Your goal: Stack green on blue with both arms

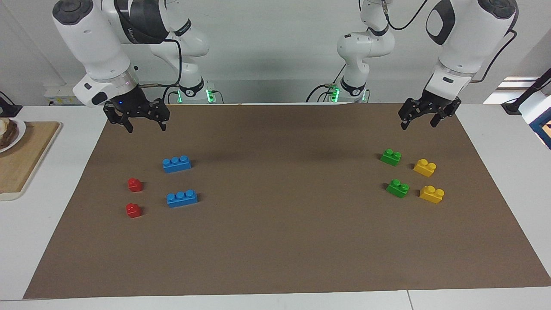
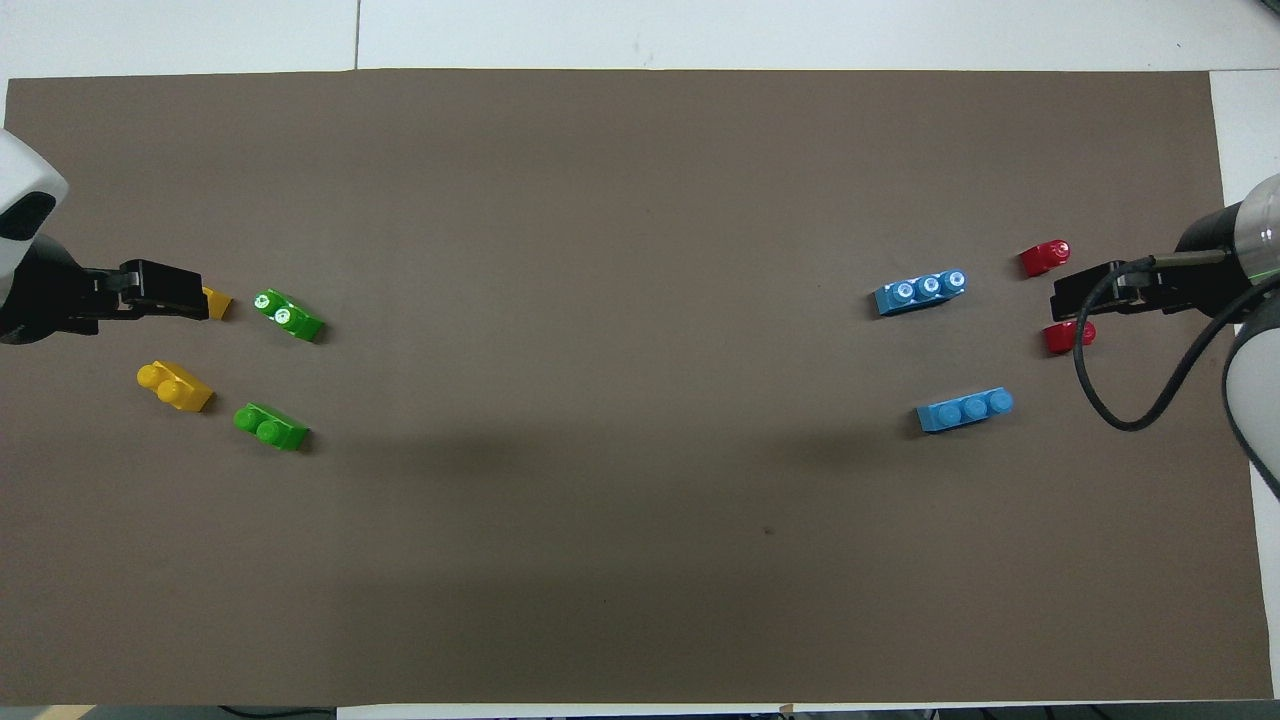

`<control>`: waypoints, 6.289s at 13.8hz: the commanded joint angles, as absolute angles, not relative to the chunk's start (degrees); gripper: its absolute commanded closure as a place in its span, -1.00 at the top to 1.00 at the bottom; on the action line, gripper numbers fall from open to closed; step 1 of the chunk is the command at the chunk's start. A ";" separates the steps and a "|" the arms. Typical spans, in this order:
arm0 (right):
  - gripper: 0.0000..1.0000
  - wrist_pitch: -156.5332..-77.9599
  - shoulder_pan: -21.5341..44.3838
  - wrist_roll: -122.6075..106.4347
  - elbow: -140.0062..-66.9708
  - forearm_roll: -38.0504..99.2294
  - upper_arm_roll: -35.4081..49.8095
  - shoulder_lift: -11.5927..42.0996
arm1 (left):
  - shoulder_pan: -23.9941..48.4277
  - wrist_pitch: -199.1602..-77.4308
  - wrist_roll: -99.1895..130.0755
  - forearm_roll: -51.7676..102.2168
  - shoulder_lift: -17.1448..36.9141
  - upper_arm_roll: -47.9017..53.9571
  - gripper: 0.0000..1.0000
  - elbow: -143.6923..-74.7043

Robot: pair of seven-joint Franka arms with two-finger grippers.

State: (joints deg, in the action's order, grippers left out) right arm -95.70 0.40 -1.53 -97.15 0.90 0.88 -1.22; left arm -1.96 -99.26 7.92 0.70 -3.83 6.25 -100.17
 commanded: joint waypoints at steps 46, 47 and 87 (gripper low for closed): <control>0.94 -115.04 -7.47 55.11 -101.68 25.05 0.88 26.46 | -6.15 -132.10 57.30 -0.97 19.69 5.54 1.00 -111.18; 0.94 -115.66 -7.56 55.11 -102.12 25.14 0.88 26.46 | -6.07 -132.36 57.30 -0.97 19.69 5.54 1.00 -111.36; -1.00 -133.42 17.84 91.31 -101.34 31.73 2.55 24.87 | 21.26 -106.08 109.59 -1.14 14.77 6.33 -1.00 -88.59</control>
